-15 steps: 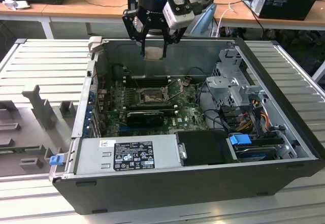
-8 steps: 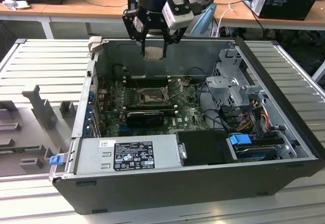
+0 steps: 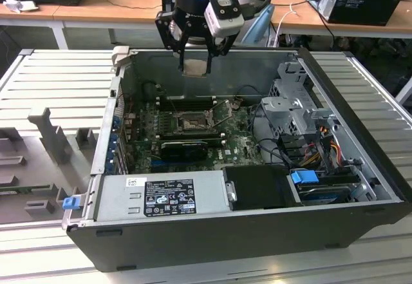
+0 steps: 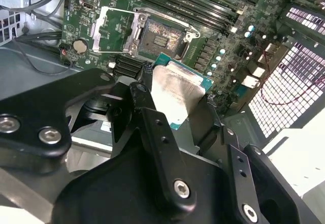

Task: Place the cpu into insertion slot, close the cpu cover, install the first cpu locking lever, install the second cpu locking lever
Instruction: 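Place the cpu into insertion slot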

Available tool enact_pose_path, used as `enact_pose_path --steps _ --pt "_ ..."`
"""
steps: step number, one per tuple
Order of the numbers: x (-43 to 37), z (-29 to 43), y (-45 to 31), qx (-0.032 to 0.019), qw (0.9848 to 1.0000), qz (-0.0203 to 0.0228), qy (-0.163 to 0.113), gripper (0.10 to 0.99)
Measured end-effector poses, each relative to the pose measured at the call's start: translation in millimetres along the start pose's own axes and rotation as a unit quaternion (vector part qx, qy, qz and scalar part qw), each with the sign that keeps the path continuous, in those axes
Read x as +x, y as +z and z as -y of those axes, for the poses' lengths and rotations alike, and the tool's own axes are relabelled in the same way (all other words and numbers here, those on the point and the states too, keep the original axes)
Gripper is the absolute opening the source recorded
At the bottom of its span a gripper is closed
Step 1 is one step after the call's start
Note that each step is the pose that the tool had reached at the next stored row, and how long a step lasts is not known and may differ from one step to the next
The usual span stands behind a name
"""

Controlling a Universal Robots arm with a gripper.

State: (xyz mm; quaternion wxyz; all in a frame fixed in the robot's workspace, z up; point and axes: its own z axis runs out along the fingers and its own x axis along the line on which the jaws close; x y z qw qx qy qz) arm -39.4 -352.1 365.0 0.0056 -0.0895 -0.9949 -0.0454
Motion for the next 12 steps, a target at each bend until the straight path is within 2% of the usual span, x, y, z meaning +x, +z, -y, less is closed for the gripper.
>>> enact_pose_path --steps 12 --pt "0.0 0.0 0.0 -0.0009 0.9991 0.0039 0.043 0.529"
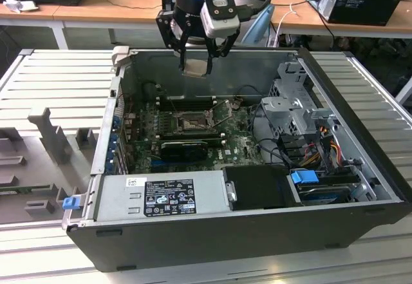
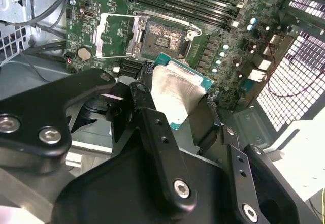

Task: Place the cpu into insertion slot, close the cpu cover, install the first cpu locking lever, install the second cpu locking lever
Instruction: 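Place the cpu into insertion slot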

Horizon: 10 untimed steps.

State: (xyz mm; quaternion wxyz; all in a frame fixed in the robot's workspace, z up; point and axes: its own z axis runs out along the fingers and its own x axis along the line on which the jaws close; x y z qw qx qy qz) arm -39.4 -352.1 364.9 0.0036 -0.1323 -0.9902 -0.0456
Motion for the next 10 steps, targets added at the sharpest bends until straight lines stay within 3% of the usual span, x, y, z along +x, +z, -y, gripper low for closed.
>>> enact_pose_path --steps 10 --pt "0.0 0.0 0.1 -0.0004 0.9997 0.0021 0.024 0.529"
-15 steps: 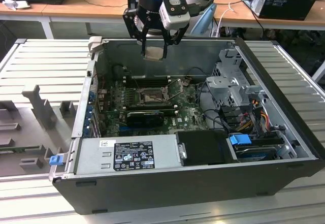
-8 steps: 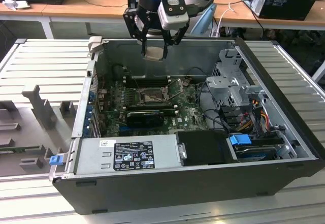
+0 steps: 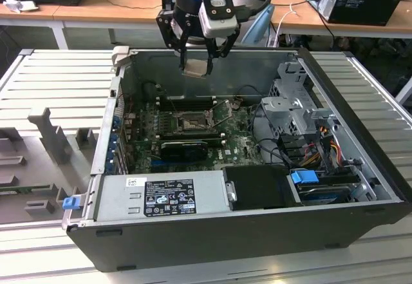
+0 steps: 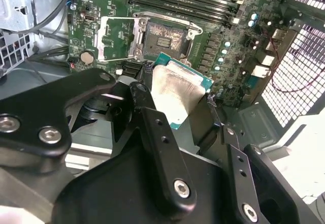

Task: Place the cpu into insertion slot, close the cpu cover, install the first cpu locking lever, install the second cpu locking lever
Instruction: 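Place the cpu into insertion slot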

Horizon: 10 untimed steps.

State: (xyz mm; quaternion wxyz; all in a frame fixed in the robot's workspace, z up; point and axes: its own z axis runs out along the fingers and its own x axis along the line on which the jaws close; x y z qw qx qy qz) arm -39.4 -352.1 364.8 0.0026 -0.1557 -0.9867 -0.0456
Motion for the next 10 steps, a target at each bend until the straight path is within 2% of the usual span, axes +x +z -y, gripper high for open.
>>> enact_pose_path --steps 10 --pt "-0.3 0.0 0.7 -0.0006 0.9994 0.0031 0.034 0.529"
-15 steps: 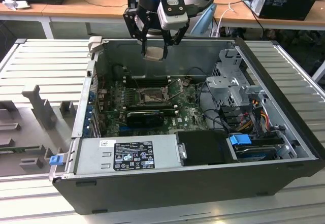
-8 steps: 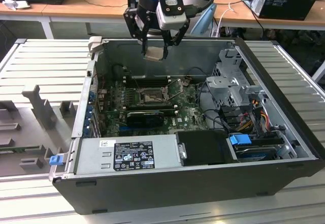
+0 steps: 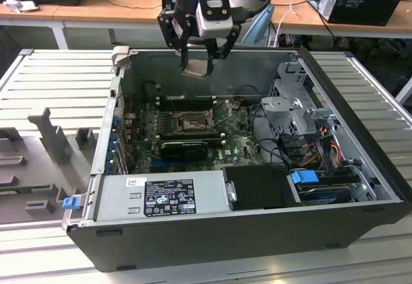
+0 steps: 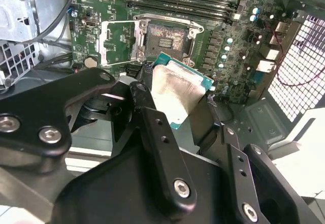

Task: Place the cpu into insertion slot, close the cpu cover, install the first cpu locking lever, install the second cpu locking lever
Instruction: 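Place the cpu into insertion slot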

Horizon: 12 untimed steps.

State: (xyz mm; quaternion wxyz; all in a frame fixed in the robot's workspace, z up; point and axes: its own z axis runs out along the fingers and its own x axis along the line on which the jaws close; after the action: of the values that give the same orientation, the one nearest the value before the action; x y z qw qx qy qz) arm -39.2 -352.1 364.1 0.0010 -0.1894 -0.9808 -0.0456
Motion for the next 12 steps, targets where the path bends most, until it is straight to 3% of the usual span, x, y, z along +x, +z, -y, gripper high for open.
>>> enact_pose_path --steps 12 --pt "0.0 0.0 0.3 -0.0008 0.9993 0.0032 0.036 0.529"
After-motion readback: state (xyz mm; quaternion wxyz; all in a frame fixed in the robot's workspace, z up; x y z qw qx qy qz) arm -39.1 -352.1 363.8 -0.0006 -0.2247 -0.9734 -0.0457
